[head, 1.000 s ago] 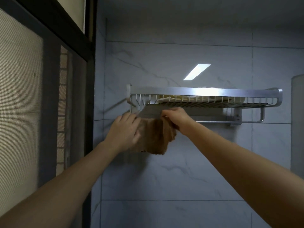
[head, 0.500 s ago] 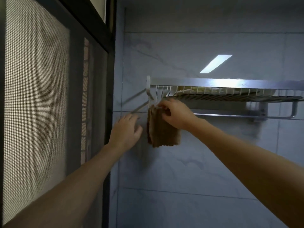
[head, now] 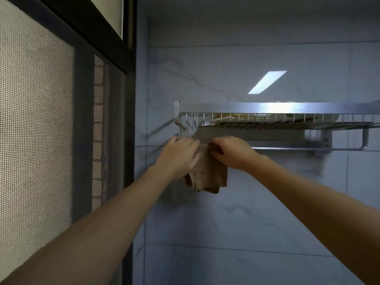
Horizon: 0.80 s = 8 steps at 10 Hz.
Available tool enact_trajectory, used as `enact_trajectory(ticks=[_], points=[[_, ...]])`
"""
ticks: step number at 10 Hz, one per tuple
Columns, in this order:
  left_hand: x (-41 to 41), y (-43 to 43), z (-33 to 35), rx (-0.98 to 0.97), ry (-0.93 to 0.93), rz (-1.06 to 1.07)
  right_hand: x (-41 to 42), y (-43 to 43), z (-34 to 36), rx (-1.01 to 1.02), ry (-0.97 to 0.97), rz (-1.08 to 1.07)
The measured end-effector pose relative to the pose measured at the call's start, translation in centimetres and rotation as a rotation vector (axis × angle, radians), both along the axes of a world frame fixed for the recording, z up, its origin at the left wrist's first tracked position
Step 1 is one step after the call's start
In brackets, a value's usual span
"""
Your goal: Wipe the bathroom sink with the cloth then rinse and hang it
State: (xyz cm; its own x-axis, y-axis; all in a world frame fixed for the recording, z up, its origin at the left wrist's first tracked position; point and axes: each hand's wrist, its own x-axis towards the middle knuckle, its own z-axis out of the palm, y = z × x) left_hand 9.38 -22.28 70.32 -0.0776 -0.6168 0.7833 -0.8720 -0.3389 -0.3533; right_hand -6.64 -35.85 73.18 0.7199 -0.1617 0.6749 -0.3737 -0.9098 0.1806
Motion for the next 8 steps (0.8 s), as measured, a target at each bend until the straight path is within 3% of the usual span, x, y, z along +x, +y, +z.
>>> enact_trajectory(ticks=[2, 3, 4, 7, 8], points=[[-1.7, -0.7, -0.3, -0.046, 0.028, 0.071, -2.4, -2.0, -1.0, -0.102, -0.064, -0.063], [-3.5, -1.3, 0.0, -0.085, 0.026, 0.025, -2.3, -1.5, -1.9, -0.190, -0.120, 0.004], [-4.0, -1.9, -0.6, -0.033, 0.007, -0.015, -2.2, -1.1, -2.5, -0.157, -0.116, 0.016], [-4.2, -0.5, -2.1, 0.071, 0.192, -0.063, -4.4, 1.0, -2.1, 0.107, -0.020, 0.030], [-4.8, 0.8, -2.6, -0.005, 0.313, -0.093, -5.9, 1.7, -2.6, 0.201, -0.191, 0.107]])
